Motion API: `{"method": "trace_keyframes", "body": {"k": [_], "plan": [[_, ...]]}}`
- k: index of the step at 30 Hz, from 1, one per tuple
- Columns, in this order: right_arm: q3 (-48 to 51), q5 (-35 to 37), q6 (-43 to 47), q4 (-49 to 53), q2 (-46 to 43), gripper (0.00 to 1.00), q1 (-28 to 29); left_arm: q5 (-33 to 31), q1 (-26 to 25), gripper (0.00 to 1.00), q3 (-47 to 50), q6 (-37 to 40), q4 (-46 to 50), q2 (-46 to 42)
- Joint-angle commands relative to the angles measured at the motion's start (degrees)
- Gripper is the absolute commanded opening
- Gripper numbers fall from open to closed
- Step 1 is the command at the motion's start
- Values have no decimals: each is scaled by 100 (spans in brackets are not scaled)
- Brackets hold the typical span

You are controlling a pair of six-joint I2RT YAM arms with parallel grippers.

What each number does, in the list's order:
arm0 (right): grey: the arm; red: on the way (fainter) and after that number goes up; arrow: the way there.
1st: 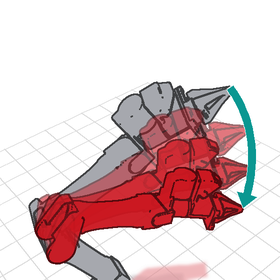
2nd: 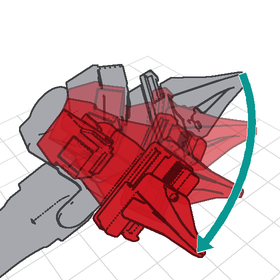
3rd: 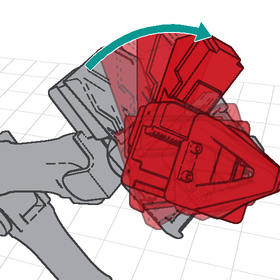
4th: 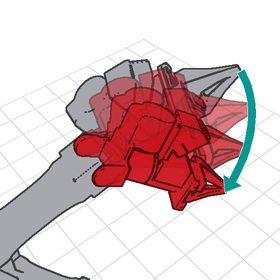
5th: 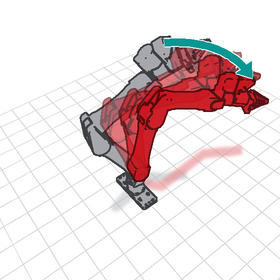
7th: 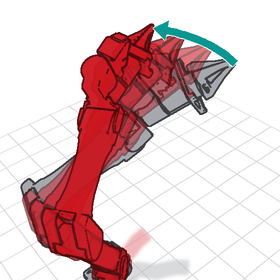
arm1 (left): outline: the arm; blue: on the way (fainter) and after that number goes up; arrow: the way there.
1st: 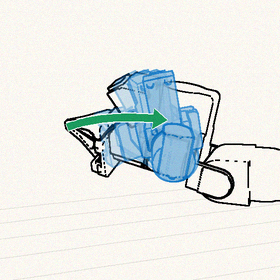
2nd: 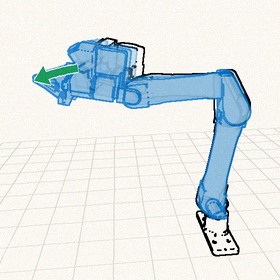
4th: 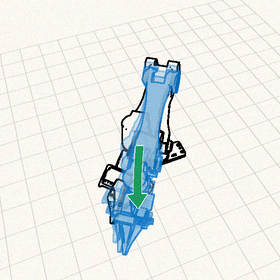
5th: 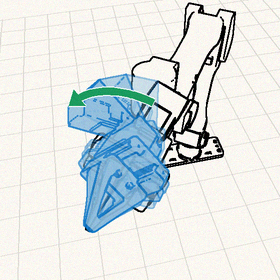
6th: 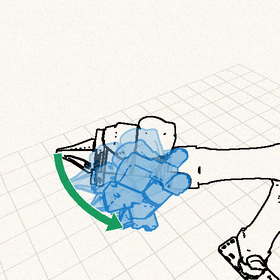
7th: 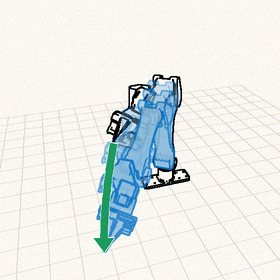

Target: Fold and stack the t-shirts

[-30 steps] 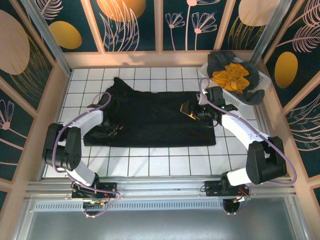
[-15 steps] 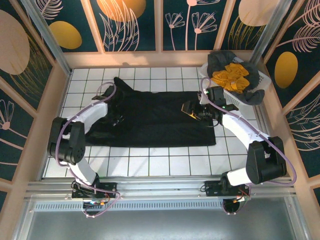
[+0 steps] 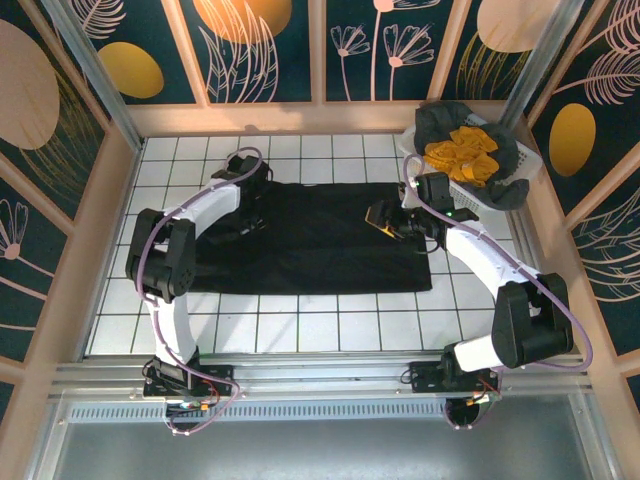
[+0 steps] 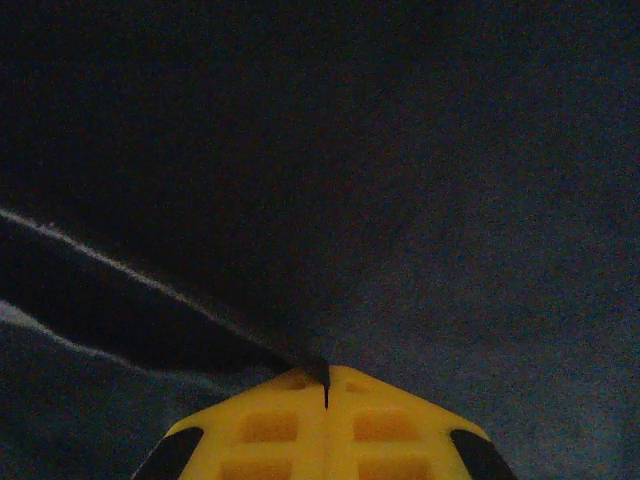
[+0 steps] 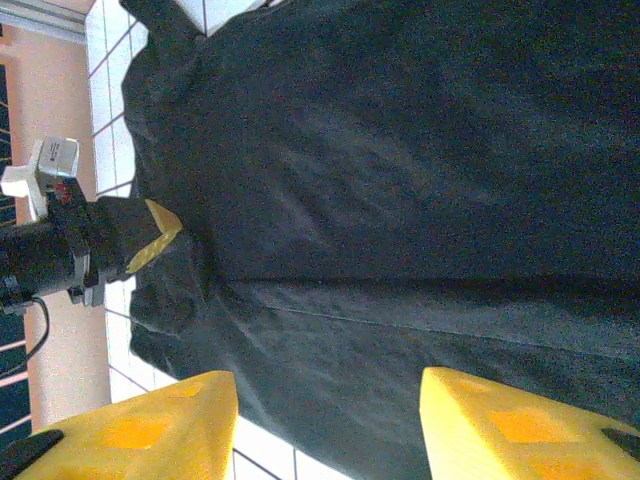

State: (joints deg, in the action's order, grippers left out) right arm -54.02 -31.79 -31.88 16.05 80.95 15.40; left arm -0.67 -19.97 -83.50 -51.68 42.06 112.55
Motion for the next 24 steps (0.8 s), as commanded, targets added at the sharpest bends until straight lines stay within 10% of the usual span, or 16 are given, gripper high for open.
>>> {"method": "trace_keyframes", "body": {"k": [1,5,12,24], "plan": [[-65,-54,-47,65,-71,51,-28,-99,-59,0,-332,314,237,214],[-53,-97,-27,56,-36,52,-29,87,-154,3,-501,540,171,432],[-39,-108,-20,82,-59,52,-30,-43,-209,47,-686,1135,-21,136],[60,-115,-46,73,-141,51,-29,-258,135,35,68,1542,289,-317]]}}
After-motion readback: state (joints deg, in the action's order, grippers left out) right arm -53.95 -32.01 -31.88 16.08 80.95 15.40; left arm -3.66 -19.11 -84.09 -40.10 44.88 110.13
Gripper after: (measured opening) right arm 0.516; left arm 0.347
